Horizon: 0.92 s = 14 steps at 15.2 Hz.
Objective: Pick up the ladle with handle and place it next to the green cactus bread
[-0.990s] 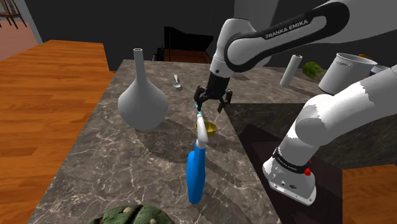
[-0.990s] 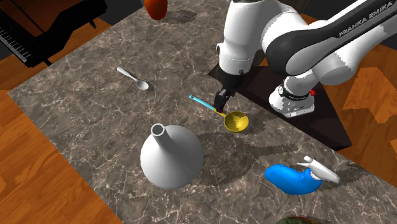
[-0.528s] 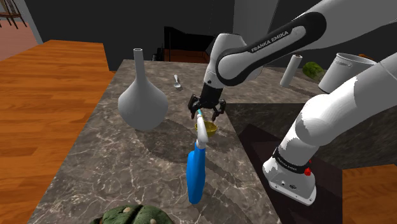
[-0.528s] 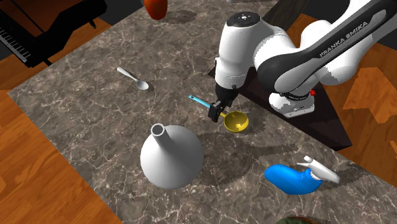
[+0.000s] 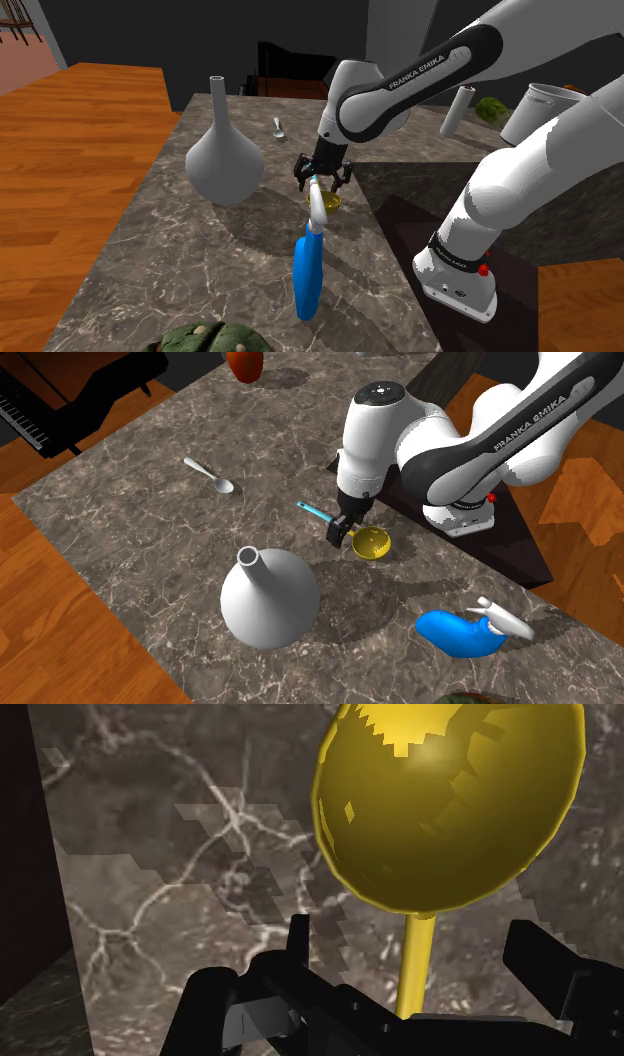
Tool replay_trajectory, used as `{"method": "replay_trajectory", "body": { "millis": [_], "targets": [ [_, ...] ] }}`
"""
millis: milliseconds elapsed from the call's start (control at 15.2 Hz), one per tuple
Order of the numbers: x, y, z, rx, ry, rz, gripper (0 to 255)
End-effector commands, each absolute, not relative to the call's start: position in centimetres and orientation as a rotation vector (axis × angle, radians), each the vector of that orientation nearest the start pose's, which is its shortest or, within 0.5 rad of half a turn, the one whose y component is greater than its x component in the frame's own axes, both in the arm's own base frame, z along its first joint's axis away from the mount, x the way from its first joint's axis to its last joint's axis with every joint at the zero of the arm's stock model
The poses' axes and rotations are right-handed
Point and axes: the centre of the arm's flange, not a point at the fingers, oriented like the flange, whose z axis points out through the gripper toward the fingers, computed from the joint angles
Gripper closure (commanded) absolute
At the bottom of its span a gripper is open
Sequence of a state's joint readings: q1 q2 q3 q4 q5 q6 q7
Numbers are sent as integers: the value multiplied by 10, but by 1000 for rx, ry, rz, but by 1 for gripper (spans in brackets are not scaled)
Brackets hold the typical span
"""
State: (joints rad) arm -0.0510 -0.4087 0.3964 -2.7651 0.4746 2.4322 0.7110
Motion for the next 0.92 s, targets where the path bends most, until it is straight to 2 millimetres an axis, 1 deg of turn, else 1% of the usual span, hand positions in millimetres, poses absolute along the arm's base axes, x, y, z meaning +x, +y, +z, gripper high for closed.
{"method": "replay_trajectory", "body": {
  "millis": [0, 66, 132, 726, 858],
  "targets": [
    [357, 118, 332, -2760, 1076, 26, 0],
    [357, 118, 332, -2760, 1076, 26, 0],
    [357, 118, 332, -2760, 1076, 26, 255],
    [357, 118, 332, -2760, 1076, 26, 255],
    [357, 118, 342, -2760, 1076, 26, 255]
  ]
}}
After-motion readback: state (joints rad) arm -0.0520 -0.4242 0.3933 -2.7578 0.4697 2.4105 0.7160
